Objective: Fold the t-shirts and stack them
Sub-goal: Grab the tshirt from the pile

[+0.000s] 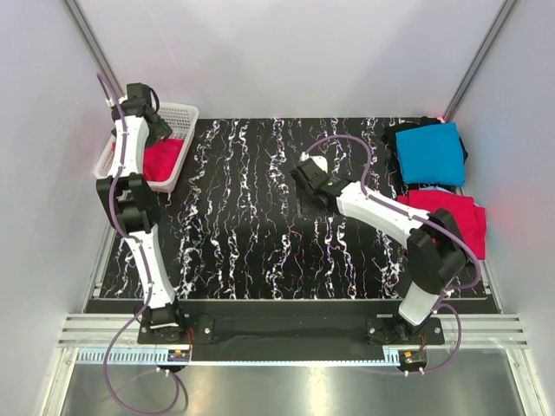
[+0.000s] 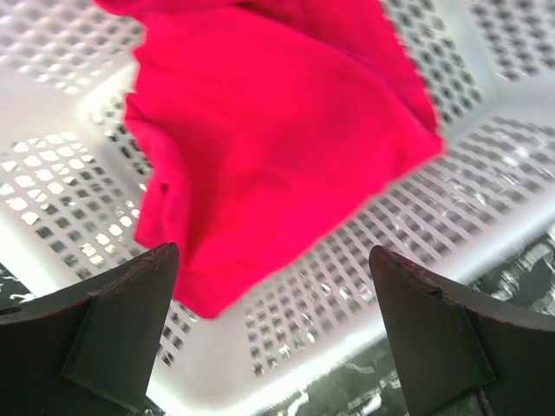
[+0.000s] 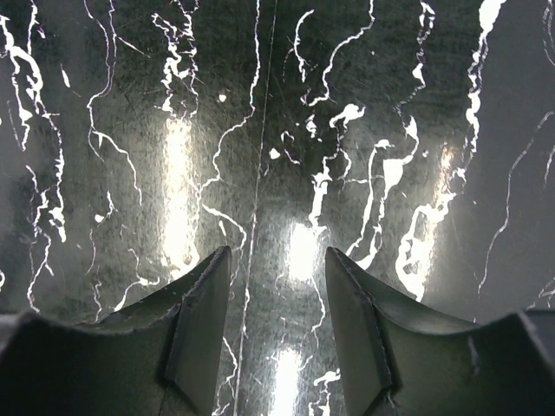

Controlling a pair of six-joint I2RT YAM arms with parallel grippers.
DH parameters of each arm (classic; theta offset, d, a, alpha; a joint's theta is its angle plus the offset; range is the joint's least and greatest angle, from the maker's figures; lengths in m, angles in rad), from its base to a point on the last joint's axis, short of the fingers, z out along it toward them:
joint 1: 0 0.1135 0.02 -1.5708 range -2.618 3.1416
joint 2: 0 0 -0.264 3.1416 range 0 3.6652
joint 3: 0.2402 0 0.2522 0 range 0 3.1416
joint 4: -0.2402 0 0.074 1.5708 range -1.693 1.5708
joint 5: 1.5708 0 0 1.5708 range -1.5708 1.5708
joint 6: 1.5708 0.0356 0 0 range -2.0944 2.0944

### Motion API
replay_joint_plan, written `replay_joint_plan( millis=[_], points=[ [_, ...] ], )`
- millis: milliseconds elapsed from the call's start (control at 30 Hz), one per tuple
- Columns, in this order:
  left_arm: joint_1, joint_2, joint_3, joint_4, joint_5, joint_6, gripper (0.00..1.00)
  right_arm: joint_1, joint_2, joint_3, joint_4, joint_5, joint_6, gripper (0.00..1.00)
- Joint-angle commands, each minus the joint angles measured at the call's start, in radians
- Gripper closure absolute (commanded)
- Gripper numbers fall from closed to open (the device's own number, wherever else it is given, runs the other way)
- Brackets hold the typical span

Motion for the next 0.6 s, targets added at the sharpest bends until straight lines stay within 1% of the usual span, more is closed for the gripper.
replay_joint_plan(
  millis=[0,167,200,233,300,333,433,533,567],
  points=[
    [0.004,0.009,0.051,0.018,-0.042,-0.034,0.03,0.011,0.032,0.059,0.004,-0.007,-0.026,0.45],
    [0.030,0.076,0.013,0.050,0.016,-0.032,0.03,0.011,0.051,0.075,0.003,-0.016,-0.024,0.45],
    [0.035,0.081,0.002,0.050,0.030,-0.053,0.03,0.011,0.052,0.076,0.004,-0.021,-0.026,0.45],
    [0.042,0.089,-0.025,0.058,0.085,-0.070,0.03,0.011,0.054,0.076,0.002,-0.021,-0.024,0.45],
    [0.064,0.098,-0.062,0.073,0.149,-0.127,0.03,0.011,0.051,0.078,0.001,-0.027,-0.026,0.45],
    [0.070,0.100,-0.097,0.096,0.174,-0.144,0.03,0.011,0.051,0.078,-0.001,-0.027,-0.027,0.45],
    [0.081,0.115,-0.118,0.121,0.216,-0.178,0.05,0.011,0.049,0.082,-0.010,-0.030,-0.024,0.45],
    [0.081,0.118,-0.121,0.125,0.208,-0.184,0.11,0.011,0.046,0.087,-0.020,-0.032,-0.024,0.46],
    [0.082,0.118,-0.119,0.127,0.208,-0.179,0.24,0.010,0.048,0.087,-0.024,-0.030,-0.023,0.46]
  ],
)
